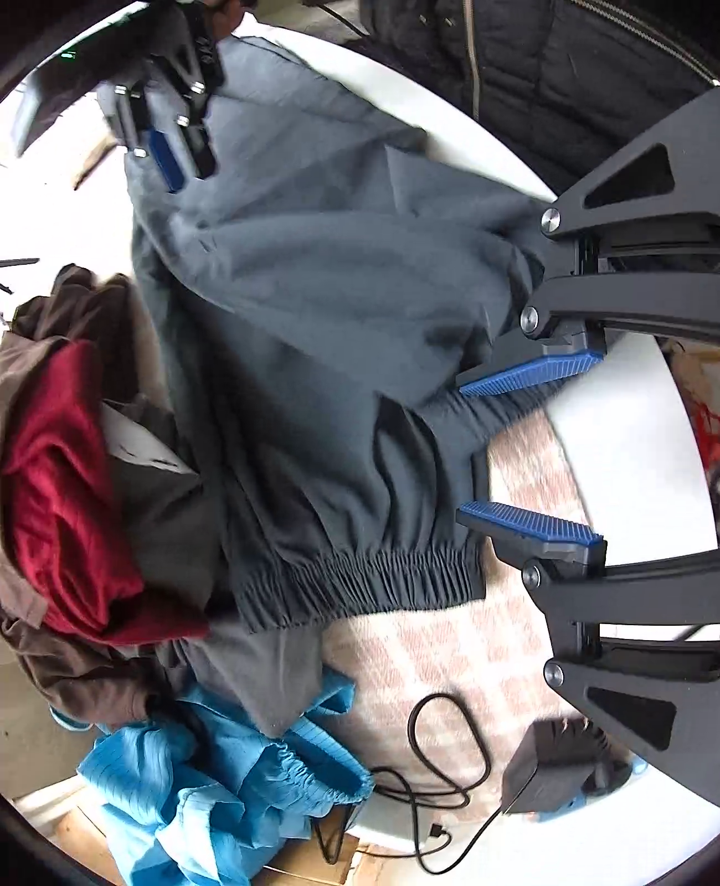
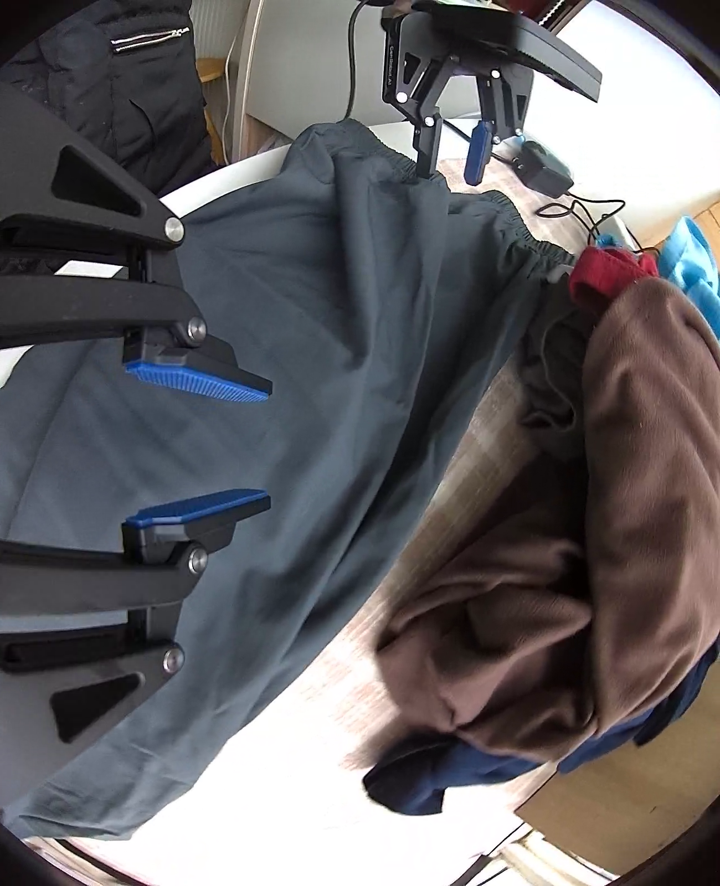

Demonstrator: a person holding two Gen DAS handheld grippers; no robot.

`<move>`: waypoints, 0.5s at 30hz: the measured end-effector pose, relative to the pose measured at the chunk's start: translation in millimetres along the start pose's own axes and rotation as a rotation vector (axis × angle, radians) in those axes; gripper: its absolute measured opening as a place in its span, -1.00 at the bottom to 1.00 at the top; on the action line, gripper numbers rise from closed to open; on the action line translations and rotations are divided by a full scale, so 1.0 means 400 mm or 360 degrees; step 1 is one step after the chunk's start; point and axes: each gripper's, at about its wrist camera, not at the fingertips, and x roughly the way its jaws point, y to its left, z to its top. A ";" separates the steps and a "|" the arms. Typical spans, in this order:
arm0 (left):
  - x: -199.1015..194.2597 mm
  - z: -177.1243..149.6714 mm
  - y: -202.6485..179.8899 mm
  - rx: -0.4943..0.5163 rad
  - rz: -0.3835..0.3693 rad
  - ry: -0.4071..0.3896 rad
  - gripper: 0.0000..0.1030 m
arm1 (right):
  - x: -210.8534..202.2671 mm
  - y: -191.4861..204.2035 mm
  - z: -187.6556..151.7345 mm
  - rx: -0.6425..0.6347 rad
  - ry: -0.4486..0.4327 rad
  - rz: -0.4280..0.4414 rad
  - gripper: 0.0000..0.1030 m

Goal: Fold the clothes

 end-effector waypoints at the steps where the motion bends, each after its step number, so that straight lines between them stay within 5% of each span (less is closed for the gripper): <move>1: 0.004 0.001 -0.002 0.0008 -0.0011 0.0010 -0.26 | 0.001 -0.002 0.003 0.0001 0.0000 0.0005 -0.36; 7: 0.020 0.007 -0.024 0.0041 -0.0052 0.0001 -0.27 | 0.019 0.012 -0.016 0.0037 0.0022 -0.0002 -0.32; 13: -0.013 0.007 -0.023 -0.0055 -0.0058 -0.0141 -0.86 | 0.064 -0.008 -0.017 0.0136 0.0024 -0.0015 -0.30; 15: -0.061 0.015 -0.010 -0.0091 -0.0005 -0.0211 -0.90 | 0.063 -0.020 -0.022 0.0165 0.0016 -0.0037 -0.30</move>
